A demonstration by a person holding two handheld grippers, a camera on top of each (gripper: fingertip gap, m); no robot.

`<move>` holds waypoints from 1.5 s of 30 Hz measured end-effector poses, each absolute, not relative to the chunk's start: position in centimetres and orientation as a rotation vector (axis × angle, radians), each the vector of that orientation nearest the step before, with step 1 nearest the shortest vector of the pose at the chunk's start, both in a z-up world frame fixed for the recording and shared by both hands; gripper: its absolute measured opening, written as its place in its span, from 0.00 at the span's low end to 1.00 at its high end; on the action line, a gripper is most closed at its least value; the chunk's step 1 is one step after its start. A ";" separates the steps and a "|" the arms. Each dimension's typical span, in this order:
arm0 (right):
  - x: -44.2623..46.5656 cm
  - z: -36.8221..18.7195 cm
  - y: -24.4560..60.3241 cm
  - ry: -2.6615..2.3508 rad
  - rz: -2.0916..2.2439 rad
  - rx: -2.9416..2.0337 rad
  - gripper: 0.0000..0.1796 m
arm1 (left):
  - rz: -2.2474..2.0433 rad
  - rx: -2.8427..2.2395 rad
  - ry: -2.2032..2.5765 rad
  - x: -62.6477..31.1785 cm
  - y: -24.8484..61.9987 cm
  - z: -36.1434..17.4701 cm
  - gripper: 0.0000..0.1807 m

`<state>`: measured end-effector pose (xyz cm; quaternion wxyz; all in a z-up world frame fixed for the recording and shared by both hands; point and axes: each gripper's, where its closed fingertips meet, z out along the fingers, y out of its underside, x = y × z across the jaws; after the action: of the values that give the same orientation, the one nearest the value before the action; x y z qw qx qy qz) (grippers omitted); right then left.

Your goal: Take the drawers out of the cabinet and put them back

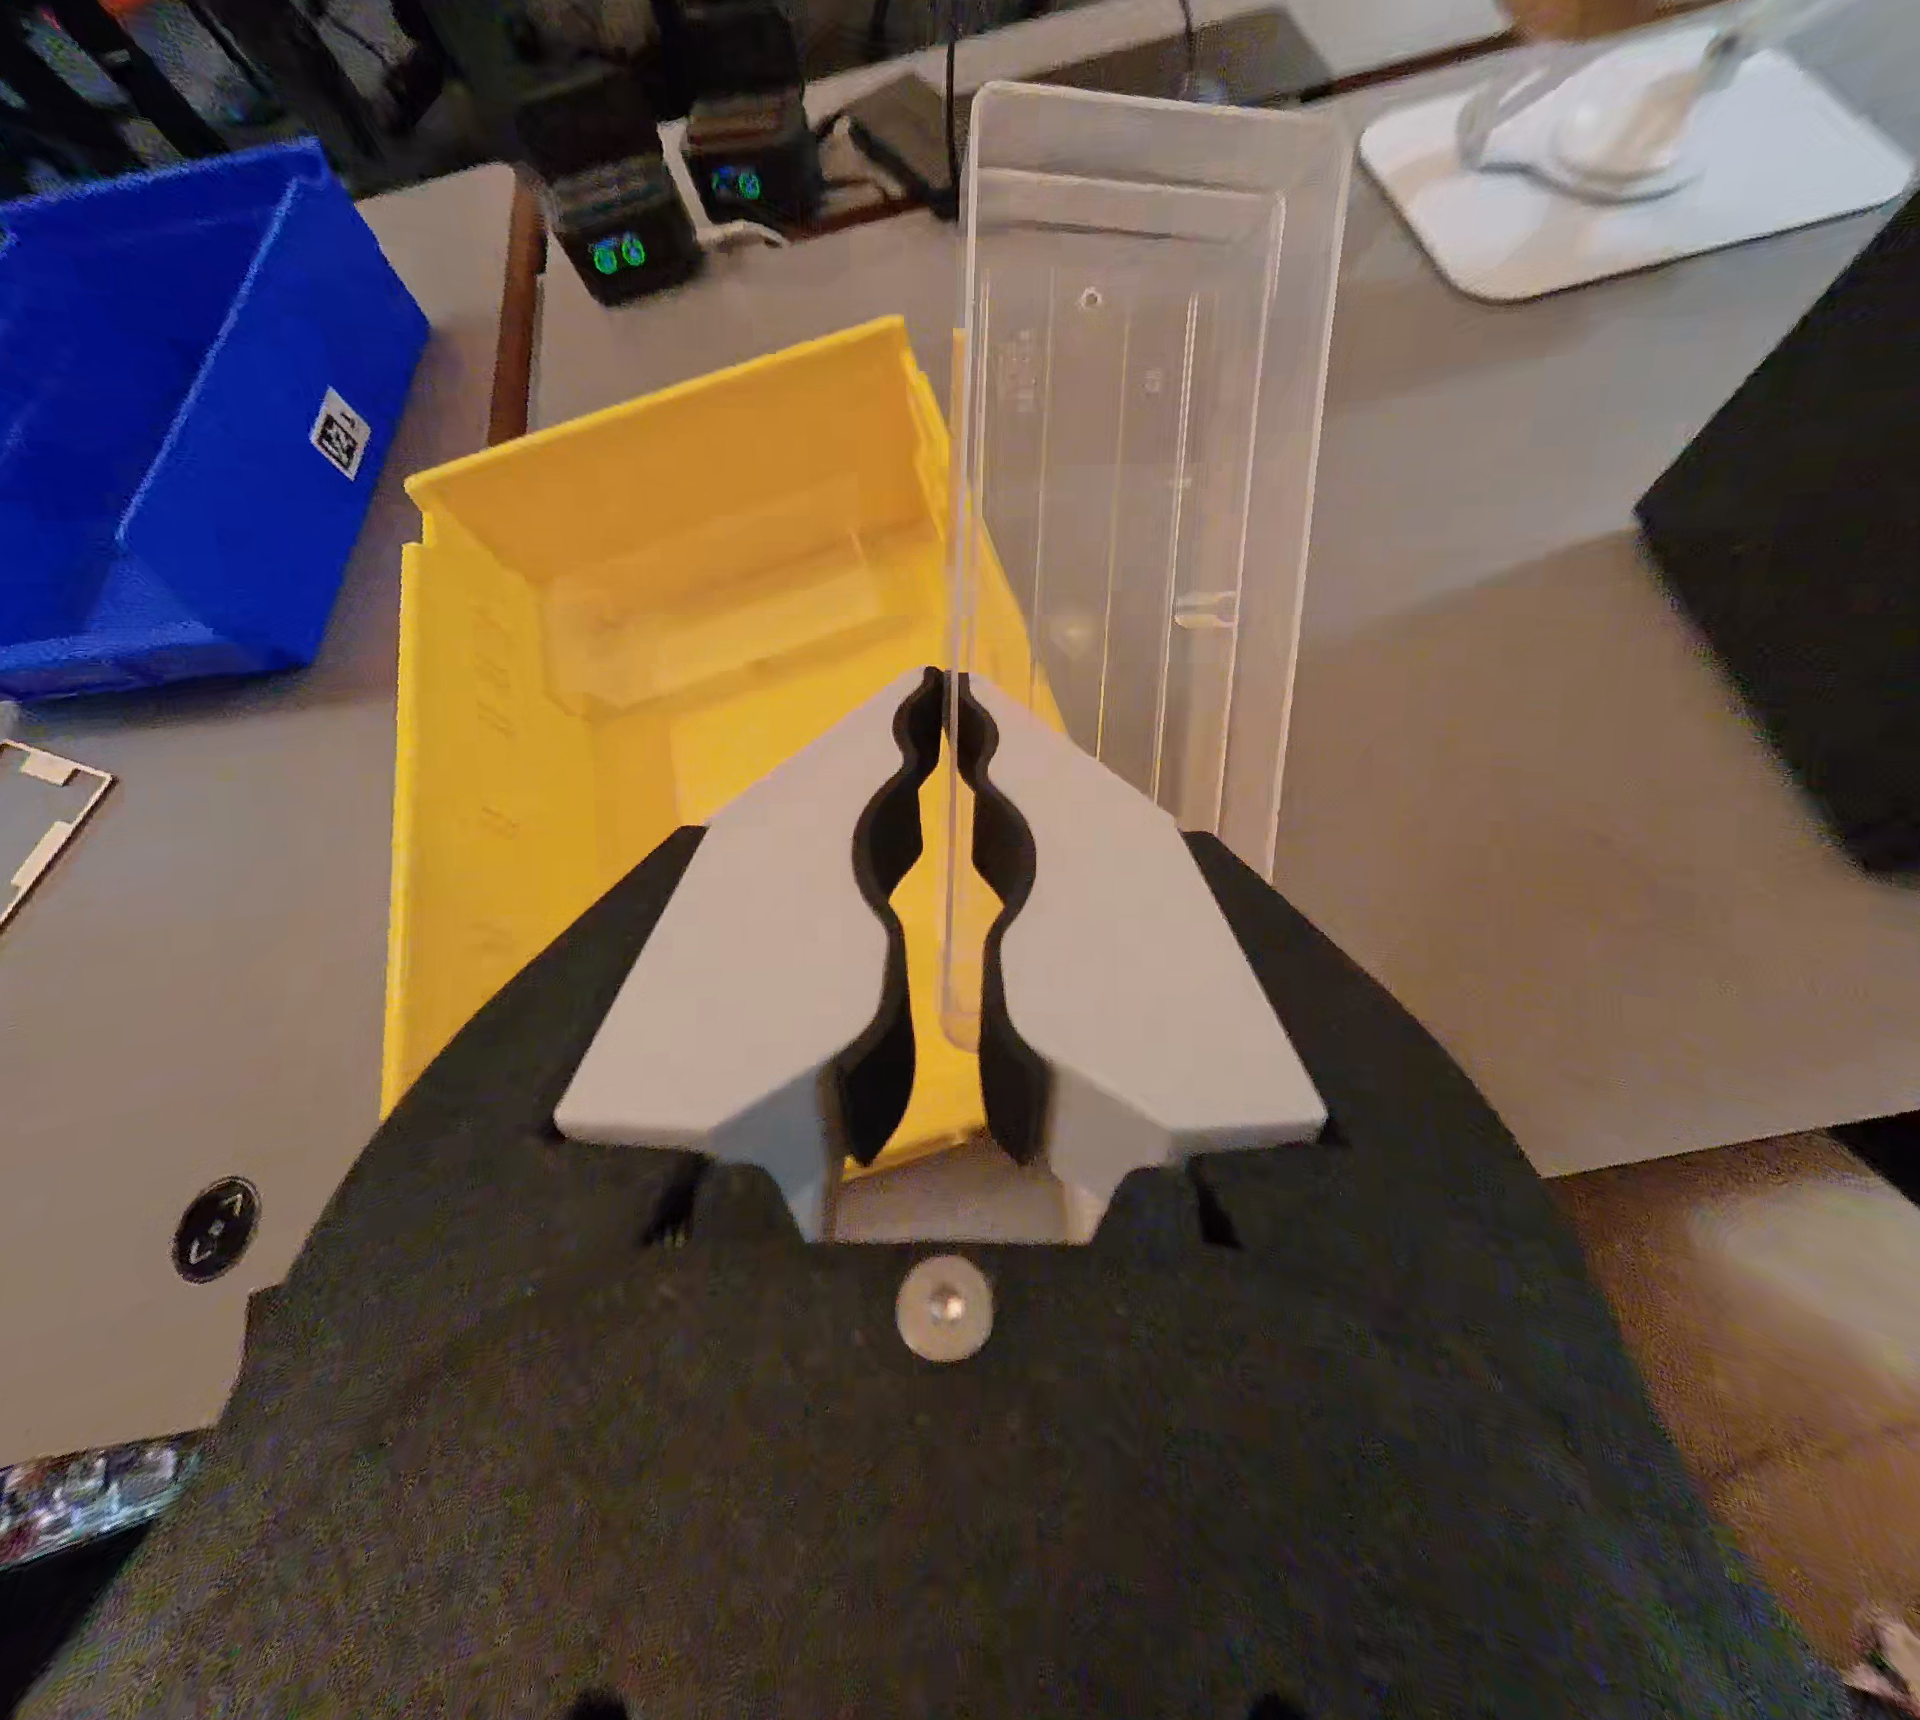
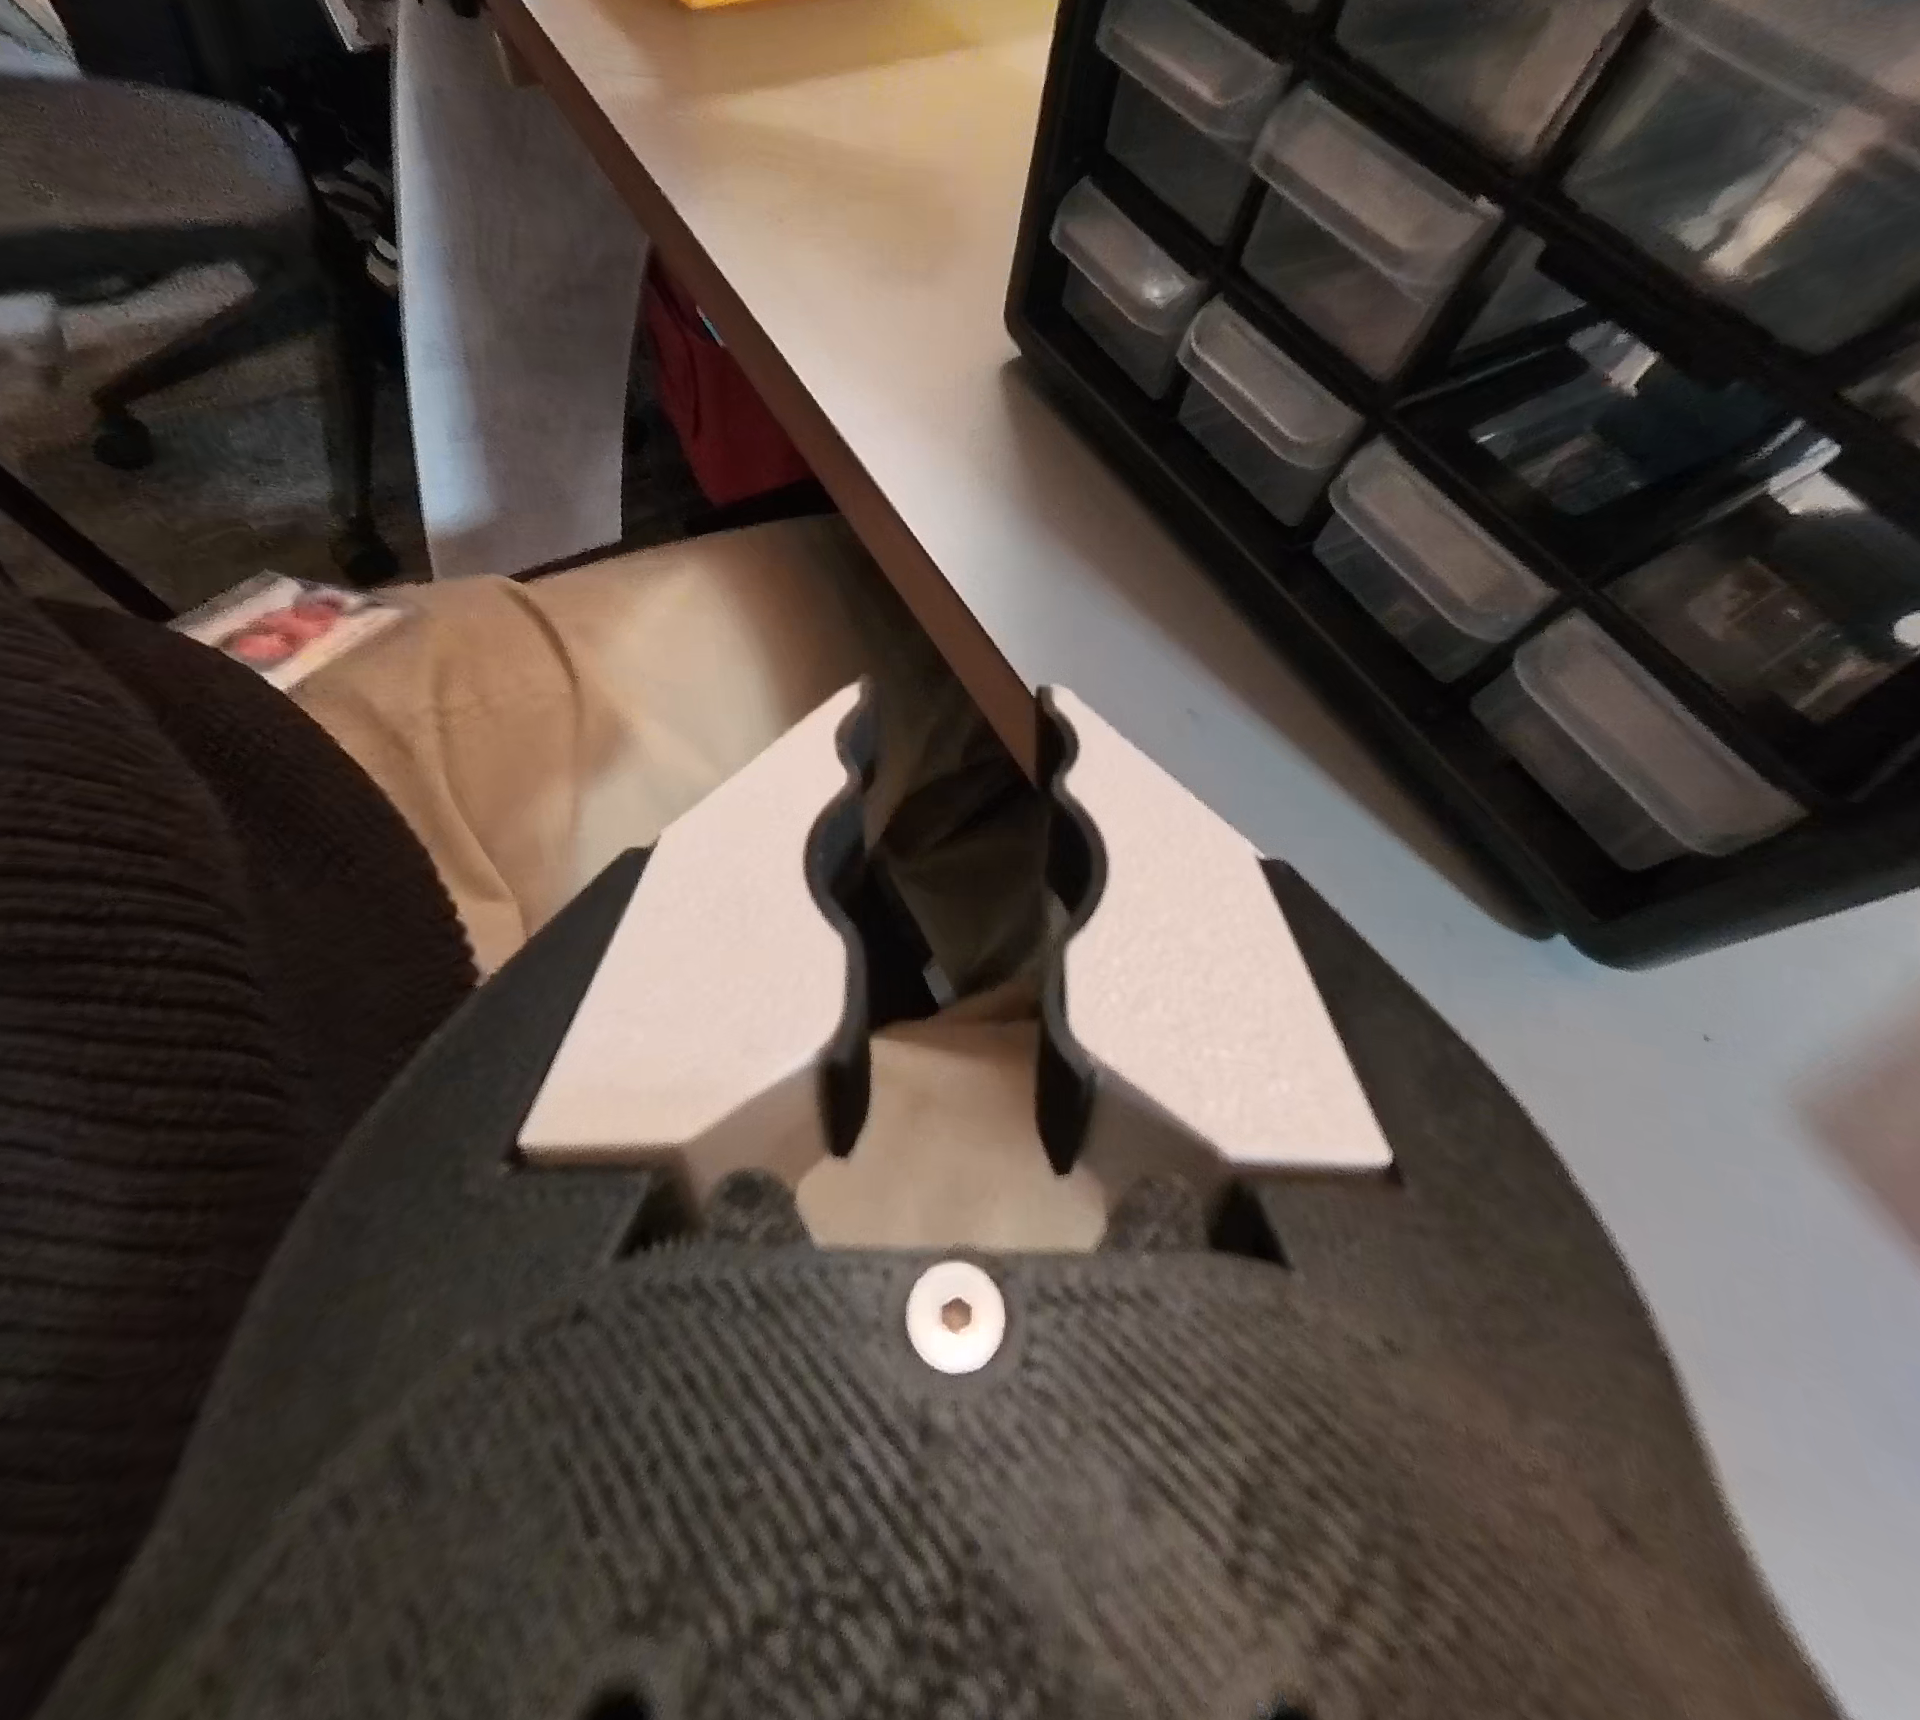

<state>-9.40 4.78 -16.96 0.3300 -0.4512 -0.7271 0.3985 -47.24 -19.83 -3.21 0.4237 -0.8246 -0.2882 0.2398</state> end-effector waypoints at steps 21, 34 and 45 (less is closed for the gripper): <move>-7.2 -14.5 -0.8 -1.973 0.558 -0.804 0.35 | -0.192 -2.139 -0.441 -9.7 4.8 -16.4 0.00; -6.5 -19.5 2.5 -2.107 0.142 -0.834 0.12 | -0.272 -2.082 -0.544 -9.9 6.5 -17.6 0.00; -6.5 -17.0 2.6 -2.194 0.373 -0.800 0.07 | -0.168 -1.734 -0.294 -12.3 5.3 -11.6 0.39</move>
<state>-6.52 2.60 -17.03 0.3787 -0.3133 -0.8585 0.1461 -12.30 5.26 -11.56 0.6347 -0.7584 -0.1285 -0.0735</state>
